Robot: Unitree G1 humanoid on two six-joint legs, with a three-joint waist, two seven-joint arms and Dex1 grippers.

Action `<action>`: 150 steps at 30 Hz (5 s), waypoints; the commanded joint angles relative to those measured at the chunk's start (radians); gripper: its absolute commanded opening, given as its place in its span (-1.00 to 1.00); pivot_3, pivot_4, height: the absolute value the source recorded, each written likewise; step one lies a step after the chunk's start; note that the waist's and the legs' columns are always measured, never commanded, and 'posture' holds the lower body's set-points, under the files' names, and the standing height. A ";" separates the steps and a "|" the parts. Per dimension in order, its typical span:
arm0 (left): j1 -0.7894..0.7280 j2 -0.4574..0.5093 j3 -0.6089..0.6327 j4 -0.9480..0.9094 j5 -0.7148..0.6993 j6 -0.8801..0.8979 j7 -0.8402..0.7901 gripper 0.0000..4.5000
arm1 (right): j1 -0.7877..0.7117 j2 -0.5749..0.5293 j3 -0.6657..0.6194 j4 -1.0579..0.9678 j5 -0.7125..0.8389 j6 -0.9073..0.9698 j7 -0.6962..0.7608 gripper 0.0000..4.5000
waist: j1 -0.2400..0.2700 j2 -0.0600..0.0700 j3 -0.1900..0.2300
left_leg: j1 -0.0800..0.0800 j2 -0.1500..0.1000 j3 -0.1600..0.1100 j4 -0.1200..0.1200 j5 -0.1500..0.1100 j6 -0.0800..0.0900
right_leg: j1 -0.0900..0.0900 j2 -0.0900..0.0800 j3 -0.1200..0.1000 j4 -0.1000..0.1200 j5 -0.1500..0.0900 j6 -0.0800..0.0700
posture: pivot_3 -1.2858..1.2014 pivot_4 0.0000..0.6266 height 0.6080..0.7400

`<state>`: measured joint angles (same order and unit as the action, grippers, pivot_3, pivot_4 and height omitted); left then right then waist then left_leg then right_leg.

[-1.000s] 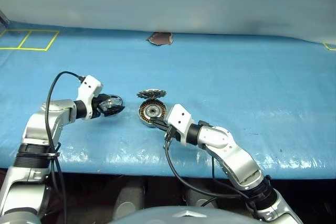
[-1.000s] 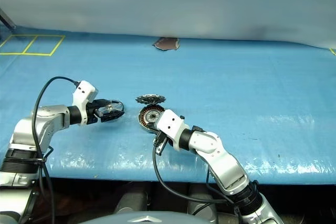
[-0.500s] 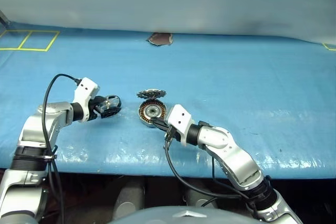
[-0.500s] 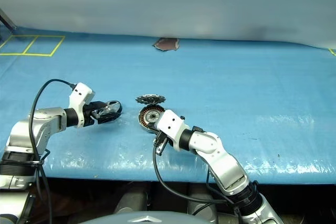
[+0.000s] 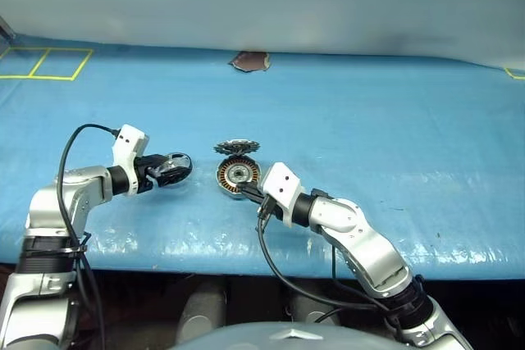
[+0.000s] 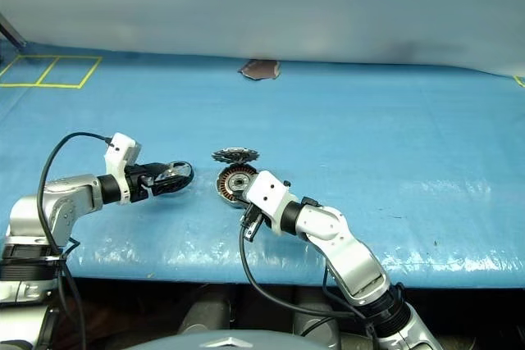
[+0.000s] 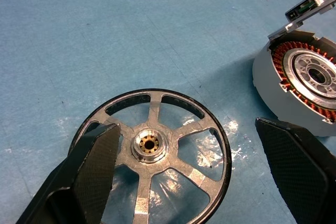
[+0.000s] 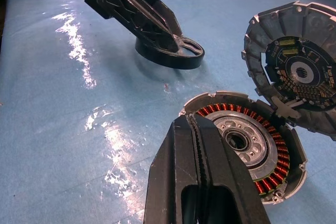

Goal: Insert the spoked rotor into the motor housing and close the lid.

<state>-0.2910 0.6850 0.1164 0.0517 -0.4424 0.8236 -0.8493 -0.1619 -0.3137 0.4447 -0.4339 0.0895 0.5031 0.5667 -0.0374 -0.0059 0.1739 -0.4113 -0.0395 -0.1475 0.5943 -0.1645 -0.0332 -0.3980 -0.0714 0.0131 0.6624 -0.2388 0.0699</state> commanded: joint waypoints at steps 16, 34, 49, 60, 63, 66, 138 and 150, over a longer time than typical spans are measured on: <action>-0.011 -0.028 0.030 0.056 -0.018 0.015 0.030 0.99 | 0.000 0.004 -0.011 -0.010 0.001 -0.010 -0.004 -1.00 | 0.001 0.000 0.000 | 0.000 0.000 0.000 0.000 0.000 0.000 | 0.000 0.000 0.000 0.000 -0.001 -0.001 | 0.03 -0.52 1.00; -0.008 -0.016 0.001 0.059 -0.013 0.002 0.008 0.47 | 0.002 0.004 -0.011 -0.007 -0.002 -0.011 -0.006 -1.00 | 0.001 0.000 0.000 | -0.001 0.000 0.000 0.000 0.000 0.000 | 0.000 0.000 0.000 0.000 0.000 0.000 | 0.03 -0.52 1.00; 0.010 0.026 -0.070 0.057 0.045 -0.043 0.004 0.31 | -0.003 0.008 -0.010 -0.007 -0.004 -0.012 -0.014 -1.00 | 0.000 0.000 0.000 | 0.000 0.000 0.000 0.000 0.000 0.000 | 0.000 0.000 0.000 0.000 -0.002 -0.004 | 0.03 -0.52 1.00; 0.005 0.009 -0.059 0.061 0.035 -0.022 0.003 -0.22 | -0.001 0.008 -0.012 -0.007 -0.003 -0.011 -0.012 -1.00 | 0.001 0.000 -0.001 | 0.000 0.000 0.000 0.000 0.000 0.000 | 0.000 0.000 0.000 0.000 -0.002 -0.004 | 0.03 -0.52 1.00; 0.001 0.004 -0.050 0.072 0.042 -0.020 0.022 -0.33 | -0.001 0.009 -0.012 -0.008 -0.002 -0.011 -0.012 -1.00 | 0.001 0.000 -0.001 | 0.000 0.000 0.000 0.000 0.000 0.000 | 0.000 0.000 0.000 0.000 -0.002 -0.004 | 0.03 -0.52 1.00; 0.002 0.005 -0.043 0.070 0.038 -0.019 0.021 -0.33 | -0.001 0.008 -0.013 -0.008 -0.002 -0.011 -0.011 -1.00 | 0.002 0.000 -0.001 | 0.001 0.000 0.000 0.000 0.000 0.000 | 0.001 0.000 0.000 0.000 -0.002 -0.004 | 0.03 -0.52 1.00; -0.023 0.035 -0.194 0.118 0.130 -0.054 -0.067 0.12 | 0.026 0.012 -0.053 0.007 -0.015 -0.025 -0.048 -1.00 | 0.002 0.003 -0.005 | 0.001 0.000 0.001 0.000 0.000 0.000 | 0.001 -0.001 0.000 0.000 -0.003 -0.005 | 0.03 -0.52 1.00; -0.023 0.011 -0.149 0.130 0.107 -0.071 -0.082 -0.22 | 0.022 0.012 -0.056 0.009 -0.021 -0.029 -0.048 -1.00 | 0.002 0.010 -0.011 | 0.003 0.000 0.002 0.000 0.000 0.001 | 0.002 -0.002 0.000 0.000 -0.003 -0.005 | 0.03 -0.52 1.00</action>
<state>-0.3386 0.7083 -0.0173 0.1399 -0.3363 0.7376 -0.9366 -0.1340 -0.3066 0.4010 -0.4057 0.0641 0.5000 0.5199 -0.0351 0.0042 0.1632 -0.4087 -0.0400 -0.1459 0.5943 -0.1640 -0.0326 -0.3956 -0.0735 0.0129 0.6625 -0.2416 0.0653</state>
